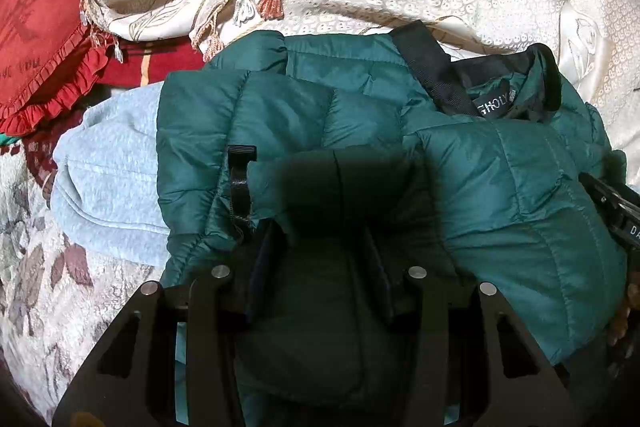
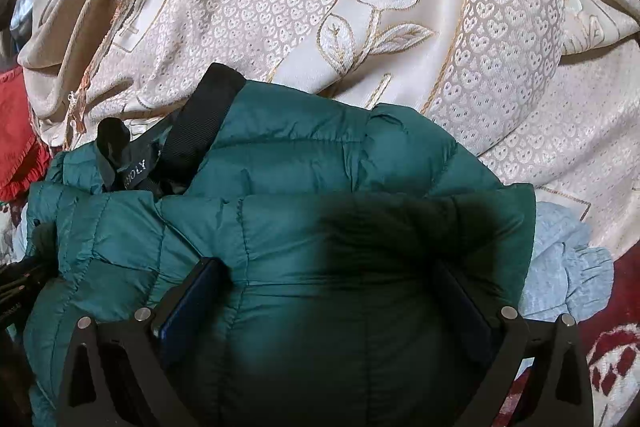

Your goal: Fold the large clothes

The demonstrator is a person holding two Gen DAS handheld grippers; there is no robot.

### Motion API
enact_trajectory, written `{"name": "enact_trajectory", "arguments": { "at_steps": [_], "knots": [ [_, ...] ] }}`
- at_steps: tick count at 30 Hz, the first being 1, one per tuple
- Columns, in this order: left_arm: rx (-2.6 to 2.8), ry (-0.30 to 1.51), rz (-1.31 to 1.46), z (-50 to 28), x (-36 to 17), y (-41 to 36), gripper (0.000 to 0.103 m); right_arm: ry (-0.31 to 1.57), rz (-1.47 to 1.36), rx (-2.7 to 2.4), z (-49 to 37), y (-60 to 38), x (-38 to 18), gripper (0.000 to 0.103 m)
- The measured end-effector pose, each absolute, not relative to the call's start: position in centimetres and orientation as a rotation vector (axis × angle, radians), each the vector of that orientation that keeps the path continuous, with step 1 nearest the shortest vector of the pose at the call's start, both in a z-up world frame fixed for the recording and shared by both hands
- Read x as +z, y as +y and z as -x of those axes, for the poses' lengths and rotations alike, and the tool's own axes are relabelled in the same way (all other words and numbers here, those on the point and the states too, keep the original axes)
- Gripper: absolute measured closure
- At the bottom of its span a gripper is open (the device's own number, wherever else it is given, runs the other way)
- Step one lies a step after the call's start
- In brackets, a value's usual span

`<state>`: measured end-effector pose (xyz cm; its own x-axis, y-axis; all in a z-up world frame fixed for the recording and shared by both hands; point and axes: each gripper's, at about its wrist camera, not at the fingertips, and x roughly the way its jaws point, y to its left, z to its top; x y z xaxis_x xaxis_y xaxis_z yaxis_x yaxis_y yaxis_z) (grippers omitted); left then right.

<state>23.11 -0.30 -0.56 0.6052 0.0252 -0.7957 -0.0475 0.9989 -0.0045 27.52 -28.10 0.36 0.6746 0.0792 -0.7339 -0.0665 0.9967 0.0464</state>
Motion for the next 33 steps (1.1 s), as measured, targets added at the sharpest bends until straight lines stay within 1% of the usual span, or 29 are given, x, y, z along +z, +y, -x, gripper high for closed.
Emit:
{"name": "enact_trajectory", "arguments": {
  "at_steps": [2,4,7,10,12,13,15,17,18,22,26,28,30,33],
  "knots": [
    [0.039,0.918,0.030,-23.1,-0.5,-0.3,0.058,0.837,-0.017,0.071,-27.6,-28.0,0.9,0.000],
    [0.021,0.915,0.061,-23.1,-0.4,-0.2,0.049,0.866,-0.026,0.048,-27.5,-27.4,1.8,0.000],
    [-0.002,0.912,0.068,-23.1,-0.1,-0.3,0.044,0.858,-0.077,0.036,-27.0,-26.1,3.8,0.000],
    [0.005,0.900,0.085,-23.1,0.6,0.1,0.044,0.811,-0.111,0.091,-26.1,-23.4,5.5,0.000],
    [0.020,0.857,0.105,-22.7,1.6,0.5,0.044,0.824,-0.109,0.136,-26.1,-21.4,5.3,0.000],
    [0.019,0.851,0.108,-22.8,1.7,0.6,0.044,0.854,-0.088,0.154,-26.4,-20.5,4.5,0.000],
    [0.014,0.894,0.110,-23.3,0.7,0.7,0.044,0.936,0.052,0.135,-27.1,-17.8,1.3,0.000],
    [0.014,0.910,0.103,-23.6,-0.1,0.6,0.043,0.888,0.101,0.130,-26.8,-16.8,0.4,0.000],
    [0.019,0.912,0.086,-23.7,-0.2,0.5,0.043,0.896,0.088,0.135,-27.0,-16.8,0.4,0.000],
    [0.019,0.888,0.092,-23.3,0.8,0.3,0.042,0.928,0.100,0.147,-26.8,-17.1,1.2,0.000],
    [-0.002,0.785,0.155,-22.2,3.9,0.8,0.042,0.873,0.085,0.078,-24.6,-16.9,4.2,0.000],
    [-0.043,0.810,0.190,-21.9,4.8,0.8,0.042,0.866,0.056,0.052,-23.4,-17.6,5.0,0.000],
    [-0.067,0.869,0.175,-21.8,4.4,0.0,0.042,0.890,-0.001,0.031,-22.0,-18.3,4.7,0.000],
    [-0.045,0.997,0.052,-22.2,1.2,-1.8,0.041,1.022,-0.018,0.056,-21.6,-19.1,1.3,0.000]
  ]
}}
